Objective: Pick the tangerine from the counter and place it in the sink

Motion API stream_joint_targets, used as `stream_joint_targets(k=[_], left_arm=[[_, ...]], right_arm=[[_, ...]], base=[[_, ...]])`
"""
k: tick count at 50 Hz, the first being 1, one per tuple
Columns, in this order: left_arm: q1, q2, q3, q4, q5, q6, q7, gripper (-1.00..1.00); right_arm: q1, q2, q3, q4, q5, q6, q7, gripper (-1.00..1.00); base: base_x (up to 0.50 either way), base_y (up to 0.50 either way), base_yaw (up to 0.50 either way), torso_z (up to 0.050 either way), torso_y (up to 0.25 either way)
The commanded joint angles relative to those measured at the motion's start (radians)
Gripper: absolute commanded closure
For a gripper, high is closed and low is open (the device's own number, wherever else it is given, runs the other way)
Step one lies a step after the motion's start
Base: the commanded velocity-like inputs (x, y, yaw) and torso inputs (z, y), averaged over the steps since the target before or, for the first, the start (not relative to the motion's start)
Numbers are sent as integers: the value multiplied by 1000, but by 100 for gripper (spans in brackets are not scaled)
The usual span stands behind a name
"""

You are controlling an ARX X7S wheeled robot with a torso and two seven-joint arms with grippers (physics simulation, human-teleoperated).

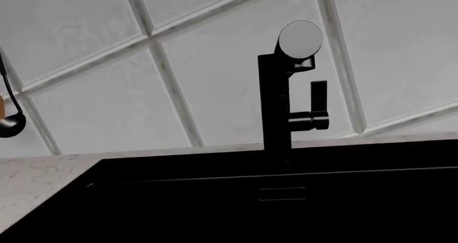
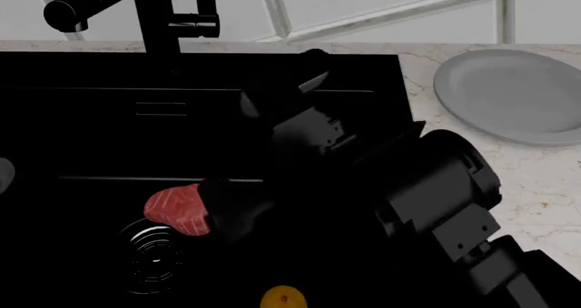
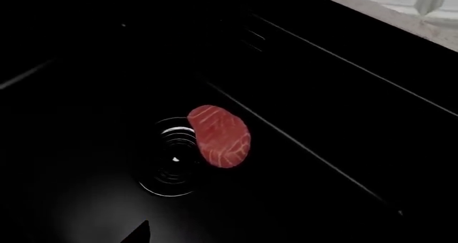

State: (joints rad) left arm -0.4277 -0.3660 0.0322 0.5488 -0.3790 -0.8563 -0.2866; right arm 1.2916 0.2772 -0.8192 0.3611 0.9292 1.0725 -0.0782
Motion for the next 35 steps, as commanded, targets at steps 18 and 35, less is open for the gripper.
stream_joint_targets(k=[18,35], left_arm=[[-3,-6,1,6,-10,-5,-8,-100],[-4,-8,5,5,-14,-3,-12,-100]], right_arm=[[-127,156,205,-348,173,15,210,-100],[-195,246,354,-568,326,28,365,-100]], base=[[0,0,0,0,0],[0,0,0,0,0]])
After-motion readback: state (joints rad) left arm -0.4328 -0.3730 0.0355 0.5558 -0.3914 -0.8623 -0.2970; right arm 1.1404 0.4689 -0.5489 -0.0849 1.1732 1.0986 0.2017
